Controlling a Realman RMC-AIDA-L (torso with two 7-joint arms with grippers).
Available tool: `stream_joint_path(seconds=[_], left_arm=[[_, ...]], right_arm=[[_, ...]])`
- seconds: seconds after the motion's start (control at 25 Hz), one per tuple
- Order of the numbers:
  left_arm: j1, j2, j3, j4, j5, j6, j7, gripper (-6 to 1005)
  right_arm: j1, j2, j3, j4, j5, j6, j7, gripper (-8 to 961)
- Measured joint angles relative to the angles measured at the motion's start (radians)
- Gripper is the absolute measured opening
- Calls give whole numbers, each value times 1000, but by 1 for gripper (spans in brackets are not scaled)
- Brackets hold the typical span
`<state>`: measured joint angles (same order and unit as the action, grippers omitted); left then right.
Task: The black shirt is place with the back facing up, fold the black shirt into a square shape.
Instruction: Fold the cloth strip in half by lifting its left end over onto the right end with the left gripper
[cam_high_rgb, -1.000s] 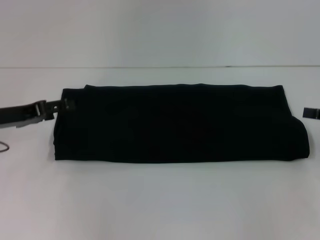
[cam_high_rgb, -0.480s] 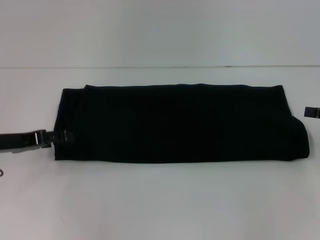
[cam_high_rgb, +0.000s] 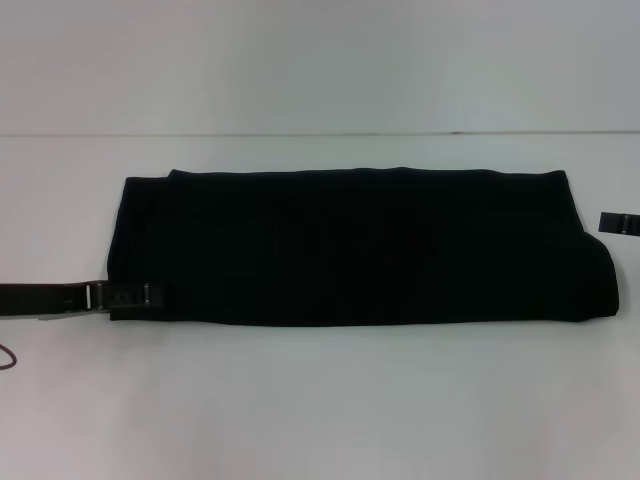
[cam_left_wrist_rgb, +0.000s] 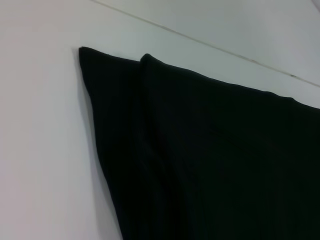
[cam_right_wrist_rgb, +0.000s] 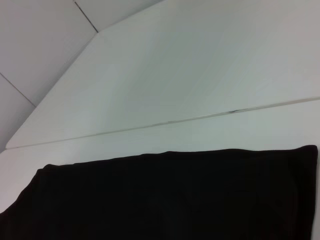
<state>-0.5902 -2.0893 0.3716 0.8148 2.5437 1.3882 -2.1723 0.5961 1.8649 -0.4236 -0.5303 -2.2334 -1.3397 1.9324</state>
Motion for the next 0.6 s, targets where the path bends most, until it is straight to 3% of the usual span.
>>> stream_joint_path(seconds=[0.6], left_arm=[[-9, 3, 2, -1, 0, 0, 14, 873]], right_arm=[[5, 4, -1, 0, 0, 22, 1, 737]])
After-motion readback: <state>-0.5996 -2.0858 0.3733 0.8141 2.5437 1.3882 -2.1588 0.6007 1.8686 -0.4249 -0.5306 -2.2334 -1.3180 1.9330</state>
